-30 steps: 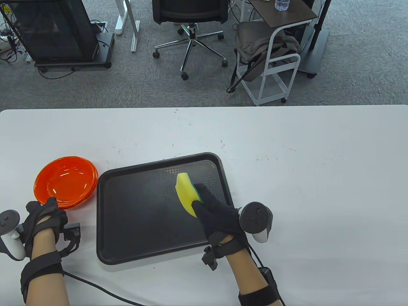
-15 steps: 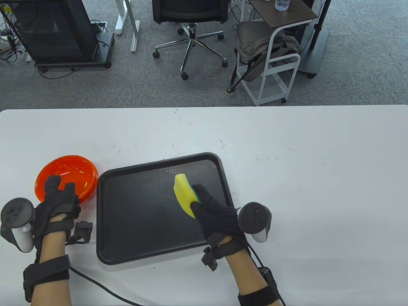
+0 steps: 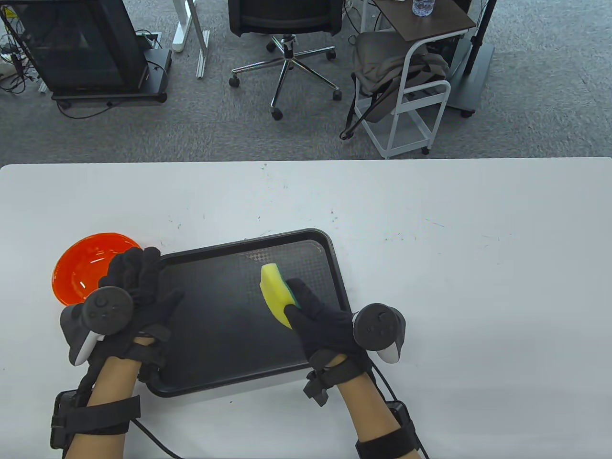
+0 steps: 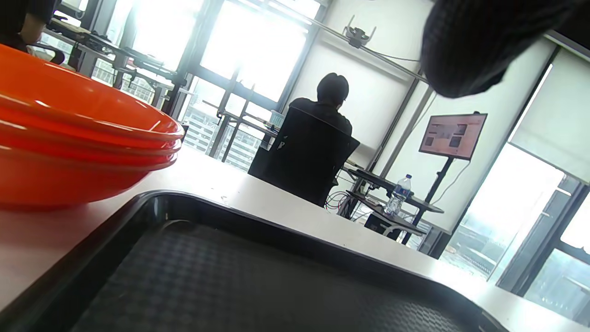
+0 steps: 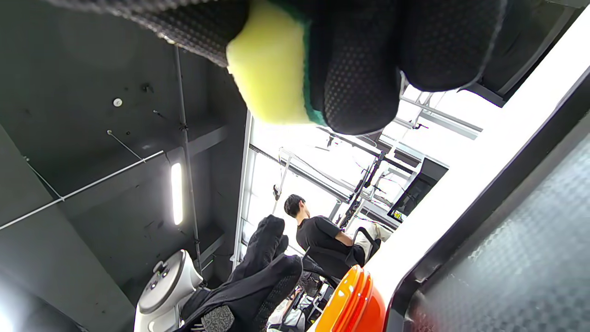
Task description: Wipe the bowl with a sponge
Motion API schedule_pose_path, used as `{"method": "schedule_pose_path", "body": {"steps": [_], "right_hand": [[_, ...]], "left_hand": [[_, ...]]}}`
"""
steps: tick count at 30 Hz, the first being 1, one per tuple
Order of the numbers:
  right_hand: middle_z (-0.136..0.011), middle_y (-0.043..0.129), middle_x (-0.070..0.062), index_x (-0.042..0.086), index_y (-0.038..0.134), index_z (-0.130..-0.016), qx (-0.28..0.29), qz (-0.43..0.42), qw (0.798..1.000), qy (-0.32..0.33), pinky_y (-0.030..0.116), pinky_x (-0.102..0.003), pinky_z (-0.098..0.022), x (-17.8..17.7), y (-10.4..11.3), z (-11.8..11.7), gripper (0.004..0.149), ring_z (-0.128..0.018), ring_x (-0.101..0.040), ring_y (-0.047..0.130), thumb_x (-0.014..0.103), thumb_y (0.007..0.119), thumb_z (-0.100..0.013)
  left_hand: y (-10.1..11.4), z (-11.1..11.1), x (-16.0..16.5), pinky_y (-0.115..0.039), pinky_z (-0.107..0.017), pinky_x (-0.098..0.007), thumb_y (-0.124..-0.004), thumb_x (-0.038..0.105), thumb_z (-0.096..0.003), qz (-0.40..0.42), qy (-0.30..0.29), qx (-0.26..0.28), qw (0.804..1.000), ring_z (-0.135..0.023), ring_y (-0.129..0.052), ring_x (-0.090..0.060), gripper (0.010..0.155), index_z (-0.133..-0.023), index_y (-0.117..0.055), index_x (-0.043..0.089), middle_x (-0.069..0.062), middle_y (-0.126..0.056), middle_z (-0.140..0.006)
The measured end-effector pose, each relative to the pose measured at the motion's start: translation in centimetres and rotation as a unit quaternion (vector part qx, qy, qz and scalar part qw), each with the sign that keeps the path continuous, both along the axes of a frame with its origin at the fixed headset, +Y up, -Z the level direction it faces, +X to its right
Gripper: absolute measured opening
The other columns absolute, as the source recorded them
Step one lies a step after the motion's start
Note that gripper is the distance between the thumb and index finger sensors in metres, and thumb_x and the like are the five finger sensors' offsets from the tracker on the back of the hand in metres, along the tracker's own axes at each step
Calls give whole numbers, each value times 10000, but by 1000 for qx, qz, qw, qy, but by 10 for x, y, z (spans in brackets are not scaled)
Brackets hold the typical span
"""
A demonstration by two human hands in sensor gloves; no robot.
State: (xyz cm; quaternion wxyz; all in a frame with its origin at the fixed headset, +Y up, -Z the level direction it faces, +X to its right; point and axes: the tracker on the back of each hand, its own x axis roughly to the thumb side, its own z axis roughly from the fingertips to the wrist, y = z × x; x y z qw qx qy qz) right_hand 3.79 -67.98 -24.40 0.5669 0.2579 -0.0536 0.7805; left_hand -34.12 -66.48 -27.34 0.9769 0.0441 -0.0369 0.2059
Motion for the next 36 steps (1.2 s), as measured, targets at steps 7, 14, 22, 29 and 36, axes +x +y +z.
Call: {"method": "schedule_pose_path", "body": {"steps": [7,14,22,29,36], "right_hand": [[-922,809,-242,64,499,-1023,13,50,999,-13,782,-556,-498,4,1,-3,521,-582,-293,1002,346,709,-638],[-937,812,-226,129,612,-991,55,259,955,-137,789,-554,-510,43,2,-12,490,-573,-258,1005,348,809,-600],[-945,826,-194,157,675,-953,7,438,863,-251,773,-572,-535,97,-16,-22,487,-606,-273,991,361,879,-560],[-970,818,-175,190,688,-952,-64,537,796,-272,758,-581,-542,118,-37,-27,461,-655,-293,964,358,871,-563],[-1027,735,-206,182,661,-971,-162,606,746,-226,713,-611,-568,119,-60,-34,465,-764,-356,891,353,843,-578]], "left_hand": [[-6,-3,8,-129,-728,-633,-843,592,-495,-7,-19,-19,1000,-1121,-48,-324,838,-1112,-298,435,42,-181,-1162],[-7,-3,6,-131,-723,-640,-833,571,-504,14,-22,-21,999,-1118,-53,-332,814,-1118,-320,423,32,-188,-1161],[-7,-3,6,-128,-722,-640,-831,562,-507,19,-27,-16,999,-1117,-52,-333,803,-1118,-329,427,31,-189,-1161],[-8,-3,7,-128,-720,-642,-830,559,-508,26,-33,-20,999,-1116,-56,-336,797,-1118,-335,424,26,-216,-1165],[-8,-3,8,-126,-718,-644,-828,554,-510,29,-35,-21,999,-1114,-56,-343,799,-1120,-332,413,19,-227,-1166]]}}
